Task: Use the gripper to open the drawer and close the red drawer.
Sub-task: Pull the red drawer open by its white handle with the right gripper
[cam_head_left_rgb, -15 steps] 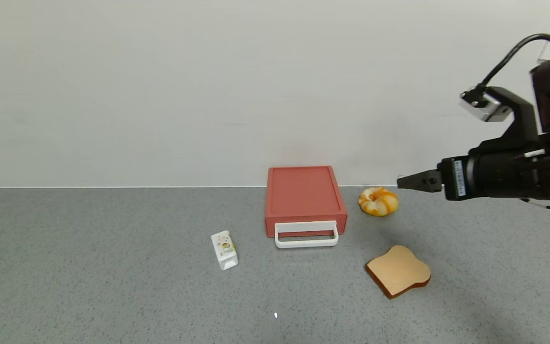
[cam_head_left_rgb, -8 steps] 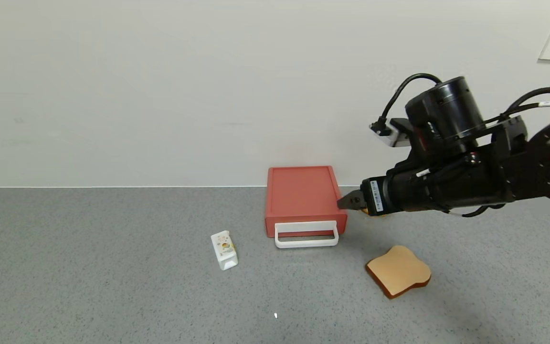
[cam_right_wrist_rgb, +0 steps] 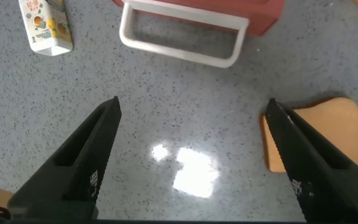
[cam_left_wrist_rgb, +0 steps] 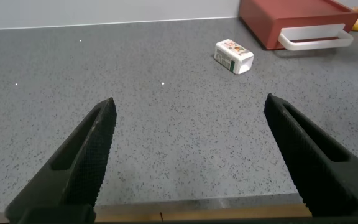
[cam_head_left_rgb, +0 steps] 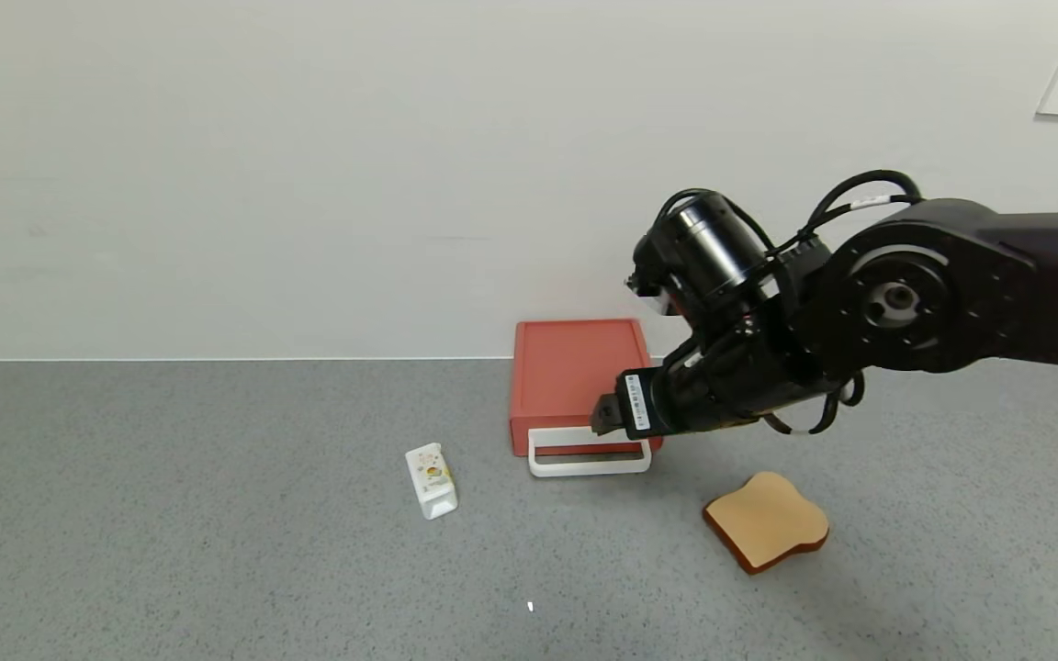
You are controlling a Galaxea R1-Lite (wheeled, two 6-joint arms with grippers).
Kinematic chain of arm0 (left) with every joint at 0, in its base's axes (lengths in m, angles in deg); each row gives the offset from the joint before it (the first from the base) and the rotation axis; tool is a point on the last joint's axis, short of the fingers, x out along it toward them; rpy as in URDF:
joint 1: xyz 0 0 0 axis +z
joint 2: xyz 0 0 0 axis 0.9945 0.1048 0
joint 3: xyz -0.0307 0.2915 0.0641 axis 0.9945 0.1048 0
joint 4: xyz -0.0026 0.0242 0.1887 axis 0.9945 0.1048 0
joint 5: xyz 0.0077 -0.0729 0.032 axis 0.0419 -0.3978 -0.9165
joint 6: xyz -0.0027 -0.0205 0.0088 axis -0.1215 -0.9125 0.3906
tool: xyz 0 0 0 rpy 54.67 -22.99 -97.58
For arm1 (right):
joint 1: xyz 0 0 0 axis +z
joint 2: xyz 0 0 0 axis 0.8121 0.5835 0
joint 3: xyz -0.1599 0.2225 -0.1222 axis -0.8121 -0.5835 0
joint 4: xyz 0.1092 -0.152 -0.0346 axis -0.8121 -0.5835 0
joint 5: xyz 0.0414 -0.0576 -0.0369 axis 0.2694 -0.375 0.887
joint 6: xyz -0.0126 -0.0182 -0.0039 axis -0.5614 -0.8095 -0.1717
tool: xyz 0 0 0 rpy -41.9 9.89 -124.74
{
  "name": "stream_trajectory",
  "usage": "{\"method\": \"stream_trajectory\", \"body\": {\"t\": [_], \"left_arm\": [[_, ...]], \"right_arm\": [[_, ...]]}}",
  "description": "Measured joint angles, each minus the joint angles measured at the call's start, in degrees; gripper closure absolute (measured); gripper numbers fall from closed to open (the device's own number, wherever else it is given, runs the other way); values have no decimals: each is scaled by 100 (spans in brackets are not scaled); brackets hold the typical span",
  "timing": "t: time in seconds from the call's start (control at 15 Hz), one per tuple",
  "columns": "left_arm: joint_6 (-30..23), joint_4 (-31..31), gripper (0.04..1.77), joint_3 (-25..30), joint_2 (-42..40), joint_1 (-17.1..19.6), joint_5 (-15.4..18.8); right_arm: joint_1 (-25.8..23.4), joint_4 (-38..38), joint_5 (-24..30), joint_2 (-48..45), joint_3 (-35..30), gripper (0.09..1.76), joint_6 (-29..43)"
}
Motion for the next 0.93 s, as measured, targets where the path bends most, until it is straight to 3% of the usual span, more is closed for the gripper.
{"method": "stream_trajectory", "body": {"t": [0.2, 0.47, 0.73, 0.93], "left_arm": [[0, 0, 9, 0, 0, 0, 7], [24, 0, 9, 0, 0, 0, 5], [40, 0, 9, 0, 0, 0, 2], [51, -2, 9, 5, 0, 0, 2]], "right_arm": [[261, -274, -210, 492, 542, 14, 77], [418, -290, -232, 892, 774, 14, -623], [369, -408, -94, 1063, 802, 14, -1982], [280, -718, 455, 1104, 805, 14, -3327]]}}
